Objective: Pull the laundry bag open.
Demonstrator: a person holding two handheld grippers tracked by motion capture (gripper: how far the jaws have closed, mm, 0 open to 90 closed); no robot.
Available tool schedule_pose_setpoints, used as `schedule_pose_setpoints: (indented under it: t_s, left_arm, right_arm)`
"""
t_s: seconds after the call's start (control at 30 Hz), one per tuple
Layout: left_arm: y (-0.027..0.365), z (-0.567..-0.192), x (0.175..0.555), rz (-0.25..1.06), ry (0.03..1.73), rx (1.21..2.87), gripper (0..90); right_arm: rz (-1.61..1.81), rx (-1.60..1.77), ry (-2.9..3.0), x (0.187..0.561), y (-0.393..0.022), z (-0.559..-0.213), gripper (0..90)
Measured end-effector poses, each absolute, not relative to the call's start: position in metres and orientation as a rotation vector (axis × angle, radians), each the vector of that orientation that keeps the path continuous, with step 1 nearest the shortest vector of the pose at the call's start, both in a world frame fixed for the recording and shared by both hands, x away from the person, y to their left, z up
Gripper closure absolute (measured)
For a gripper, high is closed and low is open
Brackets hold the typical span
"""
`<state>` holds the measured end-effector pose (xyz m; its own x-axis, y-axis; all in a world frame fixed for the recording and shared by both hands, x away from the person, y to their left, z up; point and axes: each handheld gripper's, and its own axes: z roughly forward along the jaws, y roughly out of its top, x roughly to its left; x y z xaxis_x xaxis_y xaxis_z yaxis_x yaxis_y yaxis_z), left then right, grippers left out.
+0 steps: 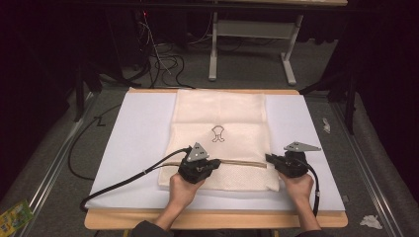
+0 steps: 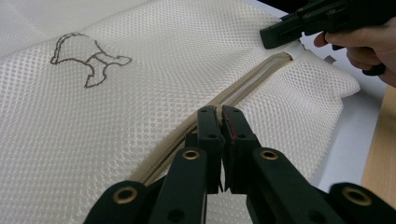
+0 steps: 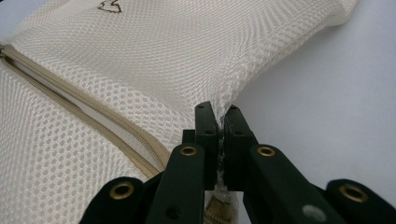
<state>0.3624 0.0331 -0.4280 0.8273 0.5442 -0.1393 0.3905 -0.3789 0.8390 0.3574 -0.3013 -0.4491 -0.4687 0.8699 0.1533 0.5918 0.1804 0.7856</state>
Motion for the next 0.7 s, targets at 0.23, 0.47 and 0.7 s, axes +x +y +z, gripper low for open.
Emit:
schedule_pose_setpoints:
  t_s: [0.23,0.47,0.7]
  left_arm:
    - [0.0357,-0.4281,0.3624,0.195,0.692,2.013,87.2]
    - [0.0394,-0.4275,0.3624,0.194,0.698,2.008,87.2]
    - [0.0405,-0.4285,0.3619,0.190,0.701,2.003,87.2]
  right_arm:
    - [1.182,1.394,2.136,0.3573,-0.3003,-0.4491,88.1]
    - [1.177,1.387,2.134,0.3574,-0.3009,-0.4486,88.1]
    - [1.180,1.381,2.138,0.3581,-0.3002,-0.4494,88.1]
